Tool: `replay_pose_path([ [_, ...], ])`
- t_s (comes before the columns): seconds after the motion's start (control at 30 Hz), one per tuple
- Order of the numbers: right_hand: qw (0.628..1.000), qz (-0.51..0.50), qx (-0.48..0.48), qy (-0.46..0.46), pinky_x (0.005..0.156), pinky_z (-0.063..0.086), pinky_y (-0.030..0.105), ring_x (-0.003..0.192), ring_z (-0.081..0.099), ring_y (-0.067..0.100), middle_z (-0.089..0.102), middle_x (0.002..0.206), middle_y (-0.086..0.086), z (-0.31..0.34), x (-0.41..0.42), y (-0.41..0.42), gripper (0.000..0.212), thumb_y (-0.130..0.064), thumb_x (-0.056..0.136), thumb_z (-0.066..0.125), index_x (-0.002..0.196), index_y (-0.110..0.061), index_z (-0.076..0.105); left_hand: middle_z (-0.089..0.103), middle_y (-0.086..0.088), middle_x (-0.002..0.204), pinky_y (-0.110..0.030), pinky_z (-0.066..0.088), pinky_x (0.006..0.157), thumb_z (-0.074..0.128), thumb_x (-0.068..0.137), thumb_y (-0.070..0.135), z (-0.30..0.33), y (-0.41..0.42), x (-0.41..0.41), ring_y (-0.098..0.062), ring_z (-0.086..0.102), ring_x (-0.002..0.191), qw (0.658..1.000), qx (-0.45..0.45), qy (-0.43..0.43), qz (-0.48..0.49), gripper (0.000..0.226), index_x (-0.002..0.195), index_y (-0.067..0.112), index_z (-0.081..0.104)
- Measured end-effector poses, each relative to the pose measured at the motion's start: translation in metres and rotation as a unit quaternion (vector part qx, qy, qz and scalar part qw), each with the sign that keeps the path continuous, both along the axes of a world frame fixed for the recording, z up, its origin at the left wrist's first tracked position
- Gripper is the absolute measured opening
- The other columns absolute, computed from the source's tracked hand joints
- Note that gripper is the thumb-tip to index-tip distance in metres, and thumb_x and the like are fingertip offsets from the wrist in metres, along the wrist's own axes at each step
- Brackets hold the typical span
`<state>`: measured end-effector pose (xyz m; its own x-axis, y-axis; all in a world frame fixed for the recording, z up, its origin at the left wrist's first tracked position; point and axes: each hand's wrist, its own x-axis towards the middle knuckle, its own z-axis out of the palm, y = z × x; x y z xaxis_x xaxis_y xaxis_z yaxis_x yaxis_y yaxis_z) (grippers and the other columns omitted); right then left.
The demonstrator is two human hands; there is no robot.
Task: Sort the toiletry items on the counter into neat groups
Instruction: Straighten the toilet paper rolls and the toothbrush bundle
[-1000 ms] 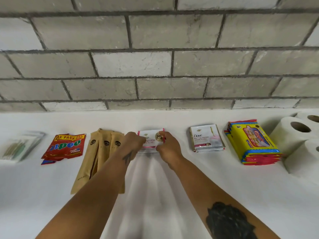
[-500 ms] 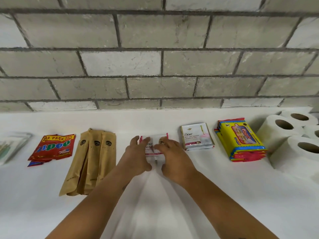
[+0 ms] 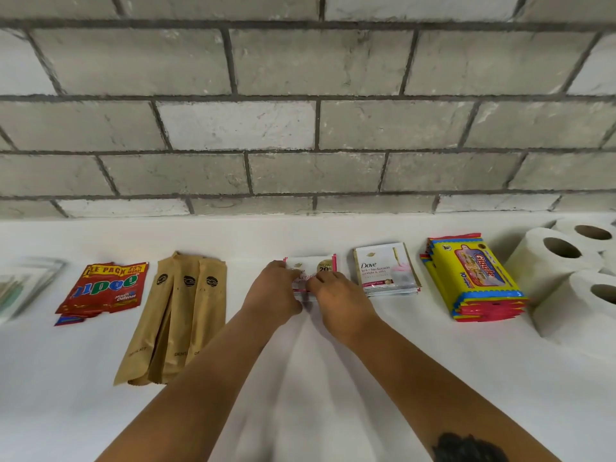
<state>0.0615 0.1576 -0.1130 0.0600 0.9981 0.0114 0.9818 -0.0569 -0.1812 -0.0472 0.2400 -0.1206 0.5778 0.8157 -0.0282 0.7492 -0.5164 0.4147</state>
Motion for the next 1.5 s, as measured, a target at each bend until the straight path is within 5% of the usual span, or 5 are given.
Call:
replay_pose_path([
  [0.57, 0.999, -0.036, 0.017, -0.003, 0.111, 0.031, 0.037, 0.125, 0.044, 0.027, 0.049, 0.134, 0.008, 0.003, 0.007, 0.005, 0.047, -0.008, 0.085, 0.053, 0.132, -0.013, 0.048, 0.047, -0.005, 0.137, -0.022, 0.039, 0.099, 0.065, 0.080, 0.012, 0.016, -0.009, -0.011, -0.019, 0.047, 0.126, 0.997, -0.016, -0.064, 0.043, 0.054, 0.133, 0.014, 0.051],
  [0.67, 0.997, -0.036, 0.064, 0.037, 0.112, 0.020, 0.029, 0.127, 0.044, 0.018, 0.050, 0.135, -0.002, 0.009, -0.010, 0.001, 0.047, -0.009, 0.085, 0.052, 0.131, -0.019, 0.050, 0.041, 0.000, 0.145, -0.019, 0.032, 0.103, 0.061, 0.084, 0.017, 0.023, -0.011, -0.040, -0.013, 0.042, 0.131, 0.992, 0.001, -0.091, 0.085, 0.054, 0.136, 0.018, 0.047],
  [0.9, 0.976, -0.038, 0.059, 0.207, 0.095, 0.039, 0.024, 0.120, 0.051, 0.020, 0.050, 0.134, 0.002, 0.012, -0.075, 0.007, 0.048, -0.017, 0.085, 0.059, 0.131, -0.019, 0.047, 0.052, -0.007, 0.135, -0.031, 0.038, 0.103, 0.053, 0.091, 0.015, 0.035, -0.007, -0.120, -0.024, 0.050, 0.122, 0.978, -0.002, -0.135, 0.156, 0.040, 0.131, 0.013, 0.051],
  [1.3, 0.957, -0.099, 0.036, 0.270, 0.111, 0.032, 0.030, 0.133, 0.041, 0.021, 0.043, 0.145, 0.004, -0.021, -0.187, 0.038, 0.045, -0.019, 0.095, 0.037, 0.140, -0.019, 0.040, 0.006, -0.005, 0.160, -0.044, 0.015, 0.120, 0.026, 0.101, 0.029, -0.019, 0.026, -0.189, -0.028, 0.007, 0.147, 0.998, -0.047, -0.016, 0.027, 0.050, 0.149, 0.018, 0.019],
  [1.5, 0.977, -0.115, 0.004, 0.180, 0.119, 0.005, 0.037, 0.145, 0.018, 0.020, 0.023, 0.156, 0.008, -0.028, -0.192, 0.034, 0.047, -0.025, 0.100, 0.027, 0.146, -0.017, 0.027, -0.004, -0.008, 0.160, -0.038, 0.006, 0.119, 0.027, 0.102, 0.025, -0.030, 0.016, -0.176, -0.028, -0.006, 0.147, 0.998, -0.042, -0.044, 0.027, 0.055, 0.151, 0.013, 0.005],
])
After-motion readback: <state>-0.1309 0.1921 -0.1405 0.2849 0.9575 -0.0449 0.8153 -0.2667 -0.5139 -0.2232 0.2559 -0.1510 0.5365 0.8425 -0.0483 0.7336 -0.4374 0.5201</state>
